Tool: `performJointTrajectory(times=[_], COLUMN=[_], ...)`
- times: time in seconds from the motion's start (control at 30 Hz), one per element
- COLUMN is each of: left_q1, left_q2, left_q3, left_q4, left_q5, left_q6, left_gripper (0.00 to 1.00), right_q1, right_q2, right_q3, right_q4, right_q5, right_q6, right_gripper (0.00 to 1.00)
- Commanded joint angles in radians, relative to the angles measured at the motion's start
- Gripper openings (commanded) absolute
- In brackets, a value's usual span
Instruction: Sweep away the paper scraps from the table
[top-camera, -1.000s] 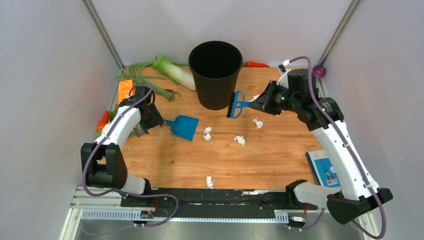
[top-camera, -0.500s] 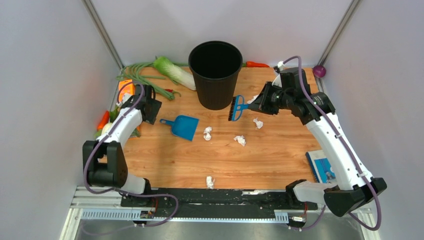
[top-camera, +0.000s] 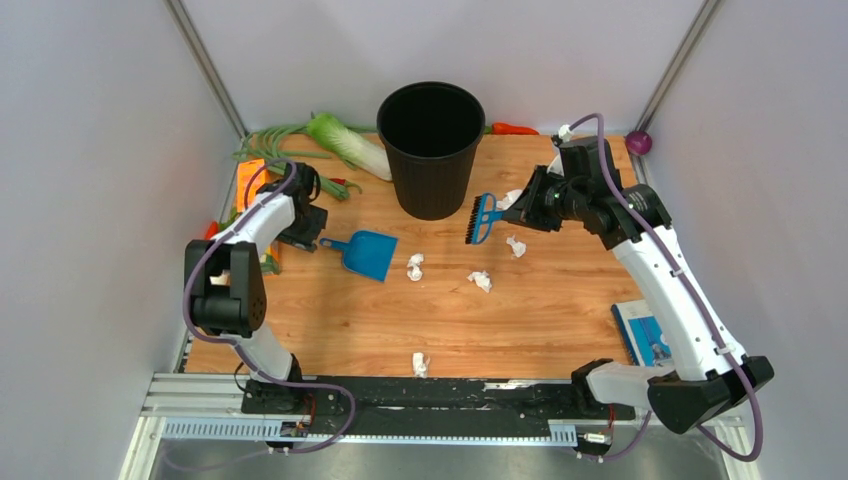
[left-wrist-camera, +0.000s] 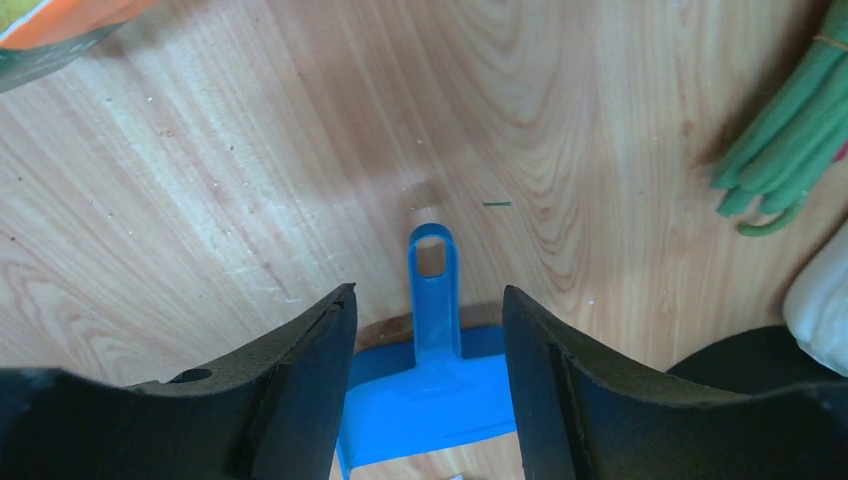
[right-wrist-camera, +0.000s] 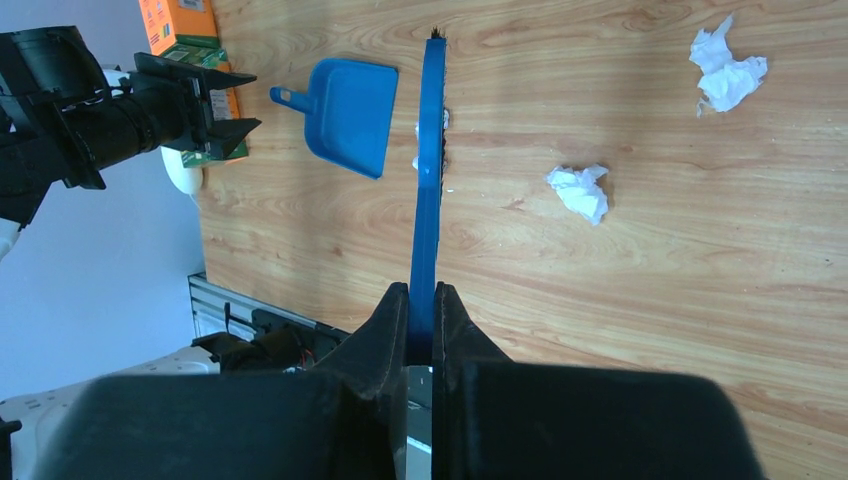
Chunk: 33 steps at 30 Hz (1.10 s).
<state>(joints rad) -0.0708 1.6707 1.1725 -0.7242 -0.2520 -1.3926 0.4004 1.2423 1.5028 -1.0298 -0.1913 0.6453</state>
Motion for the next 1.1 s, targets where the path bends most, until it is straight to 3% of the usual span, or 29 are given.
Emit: performJointTrajectory(times=[0.0, 0.3, 0.57, 0.8, 0.97, 1.07], left_q1=[-0.009, -0.026, -0.024, -0.026, -0.024, -0.026], left_q2=[0.037, 0.073, 0.098, 0.110, 0.113, 0.112], left_q3=[0.047, 0.007, -0.027, -0.037, -0.019, 0.004], left_q4=[-0.063, 0.023, 0.048, 0.085, 0.056, 0.026], left_q5=[0.010, 0.043, 0.062, 0.068, 0.065, 0.054], left_q6=[-0.040, -0.068, -0.075, -0.062, -0.056, -0.049], left_gripper=[0.64, 0.69, 0.66, 0.45, 0.20, 0.11], right_q1=[-0.006, -0.017, -0.026, -0.034, -0.037, -0.044], right_q2=[0.011, 0.011, 0.016, 0.016, 0.022, 0.019], right_q3=[0.056, 0.050, 0.050, 0.053, 0.063, 0.048], right_q4=[-0.030, -0.036, -0.038, -0.044, -0.047, -0.055], right_q5=[0.019, 0.012, 0.015, 0.015, 0.021, 0.042], right_q6=[-0.029, -0.044, -0.053, -0.055, -0.055, -0.046], right_gripper=[0.00, 0.00, 0.00, 0.00, 0.00, 0.00])
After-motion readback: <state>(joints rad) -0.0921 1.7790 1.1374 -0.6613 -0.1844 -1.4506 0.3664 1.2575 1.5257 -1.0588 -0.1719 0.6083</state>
